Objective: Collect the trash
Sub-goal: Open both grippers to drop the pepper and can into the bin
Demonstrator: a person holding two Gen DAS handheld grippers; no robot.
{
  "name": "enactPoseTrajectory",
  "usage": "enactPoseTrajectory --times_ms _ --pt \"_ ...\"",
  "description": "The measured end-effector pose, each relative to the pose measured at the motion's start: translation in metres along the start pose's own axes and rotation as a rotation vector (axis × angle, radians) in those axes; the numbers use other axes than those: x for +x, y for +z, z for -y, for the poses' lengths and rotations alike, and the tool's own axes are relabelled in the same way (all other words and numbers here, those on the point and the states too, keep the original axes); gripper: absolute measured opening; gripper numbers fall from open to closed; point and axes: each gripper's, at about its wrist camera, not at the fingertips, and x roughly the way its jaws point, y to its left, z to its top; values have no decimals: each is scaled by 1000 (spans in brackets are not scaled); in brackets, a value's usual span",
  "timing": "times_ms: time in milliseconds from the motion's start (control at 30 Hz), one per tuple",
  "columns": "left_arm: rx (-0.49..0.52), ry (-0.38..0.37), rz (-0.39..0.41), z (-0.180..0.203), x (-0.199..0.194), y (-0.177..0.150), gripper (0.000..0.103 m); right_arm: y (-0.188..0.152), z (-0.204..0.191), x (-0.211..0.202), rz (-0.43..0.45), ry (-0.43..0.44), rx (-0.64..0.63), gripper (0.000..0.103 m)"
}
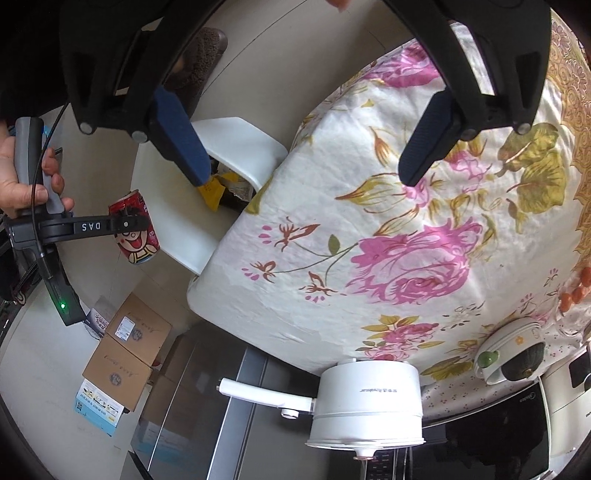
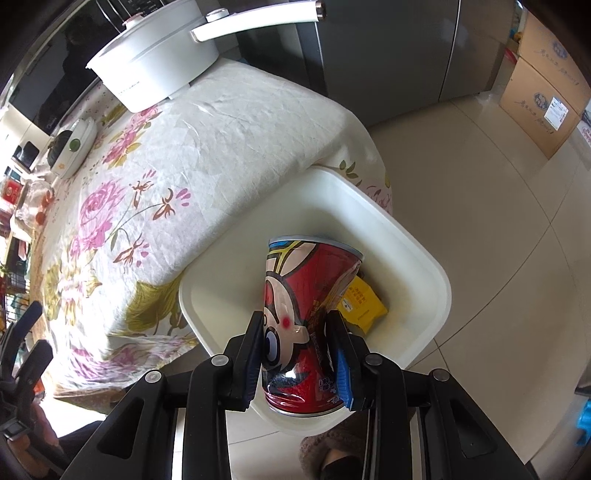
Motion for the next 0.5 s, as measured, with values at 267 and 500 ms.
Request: enactPoseTrajectory --times_ms 267,500 --pt "-68 15 4 -33 -23 -9 102 5 2 -10 38 -1 69 73" --pt "-97 54 9 -44 -42 -14 102 0 -23 -38 127 -21 0 75"
